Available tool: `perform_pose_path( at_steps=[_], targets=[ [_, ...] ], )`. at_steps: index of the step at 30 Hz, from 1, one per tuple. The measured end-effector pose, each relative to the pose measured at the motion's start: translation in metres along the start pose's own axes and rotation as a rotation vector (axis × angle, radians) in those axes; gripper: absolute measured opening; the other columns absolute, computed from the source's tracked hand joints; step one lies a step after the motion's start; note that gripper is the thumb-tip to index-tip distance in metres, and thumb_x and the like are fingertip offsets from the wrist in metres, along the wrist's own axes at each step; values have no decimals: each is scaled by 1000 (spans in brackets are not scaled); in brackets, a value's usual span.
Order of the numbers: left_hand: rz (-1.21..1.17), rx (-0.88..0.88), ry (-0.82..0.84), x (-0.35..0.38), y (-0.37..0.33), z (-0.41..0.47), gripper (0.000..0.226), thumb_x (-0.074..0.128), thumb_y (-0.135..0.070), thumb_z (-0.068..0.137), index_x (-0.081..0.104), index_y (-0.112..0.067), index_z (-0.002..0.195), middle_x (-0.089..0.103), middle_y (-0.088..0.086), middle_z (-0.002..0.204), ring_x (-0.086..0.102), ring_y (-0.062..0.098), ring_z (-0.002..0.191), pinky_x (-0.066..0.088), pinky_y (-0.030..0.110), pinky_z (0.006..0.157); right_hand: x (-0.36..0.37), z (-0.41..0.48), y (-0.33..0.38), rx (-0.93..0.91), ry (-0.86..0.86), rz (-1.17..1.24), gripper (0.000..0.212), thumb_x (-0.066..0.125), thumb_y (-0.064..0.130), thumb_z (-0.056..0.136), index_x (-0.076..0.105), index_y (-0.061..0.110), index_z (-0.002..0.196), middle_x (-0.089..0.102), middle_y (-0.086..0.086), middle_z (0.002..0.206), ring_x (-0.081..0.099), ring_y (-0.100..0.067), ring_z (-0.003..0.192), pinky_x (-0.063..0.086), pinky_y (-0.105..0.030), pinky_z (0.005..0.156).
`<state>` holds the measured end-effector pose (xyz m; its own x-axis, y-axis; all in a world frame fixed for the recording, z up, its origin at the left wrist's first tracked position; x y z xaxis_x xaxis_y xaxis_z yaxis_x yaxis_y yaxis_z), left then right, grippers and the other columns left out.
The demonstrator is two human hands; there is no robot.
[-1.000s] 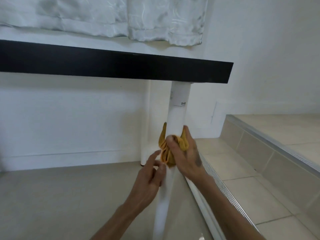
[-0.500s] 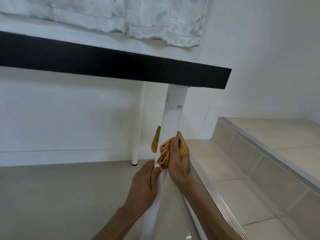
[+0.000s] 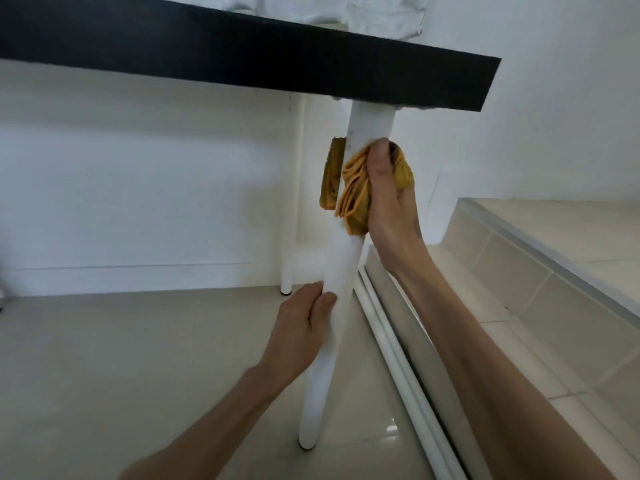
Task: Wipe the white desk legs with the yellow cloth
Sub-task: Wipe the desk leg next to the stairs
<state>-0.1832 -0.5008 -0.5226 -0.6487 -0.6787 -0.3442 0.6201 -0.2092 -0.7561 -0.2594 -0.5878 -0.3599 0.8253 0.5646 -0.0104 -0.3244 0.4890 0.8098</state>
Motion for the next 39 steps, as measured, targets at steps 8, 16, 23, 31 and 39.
perform_pose_path(
  at_steps=[8,16,23,31,39],
  targets=[
    [-102,-193,31,-9,2,-10,25,55,-20,99,62,-16,75,56,1,62,57,21,61,49,33,62,2,-27,-27,-9,62,-22,37,47,52,93,50,15,88,52,4,71,53,-13,68,49,-34,71],
    [-352,-387,-70,-14,11,-16,11,67,-7,91,59,0,89,64,14,83,69,28,69,61,44,71,-1,-72,-78,39,88,-39,15,44,39,99,50,27,90,50,7,70,50,-8,63,45,-18,63],
    [-370,-349,-134,-39,5,-4,13,57,-9,98,69,-6,92,70,13,81,67,26,63,62,43,69,3,-98,-101,129,97,3,33,49,59,92,51,26,99,59,23,62,56,6,59,47,-8,62],
    [-40,47,-70,-34,-55,45,22,64,-35,90,68,-26,109,57,-5,65,52,6,56,46,22,53,4,-113,-126,163,98,39,34,57,65,87,57,49,117,68,7,96,66,-14,88,57,-30,77],
    [80,164,-35,-18,-42,37,36,50,-43,93,62,-11,106,55,-11,75,52,2,64,39,11,56,8,-144,-169,256,33,13,43,65,31,84,52,1,111,71,8,78,68,-9,62,59,-35,53]
  ],
)
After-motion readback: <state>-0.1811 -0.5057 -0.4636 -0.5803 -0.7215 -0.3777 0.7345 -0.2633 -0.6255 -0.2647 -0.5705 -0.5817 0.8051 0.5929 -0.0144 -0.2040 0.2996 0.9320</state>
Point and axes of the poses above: each hand's wrist, its own z-axis towards the middle knuckle, its own x-axis out of the palm, y = z × x, the point moved 7 cm from there along z, towards the middle knuckle
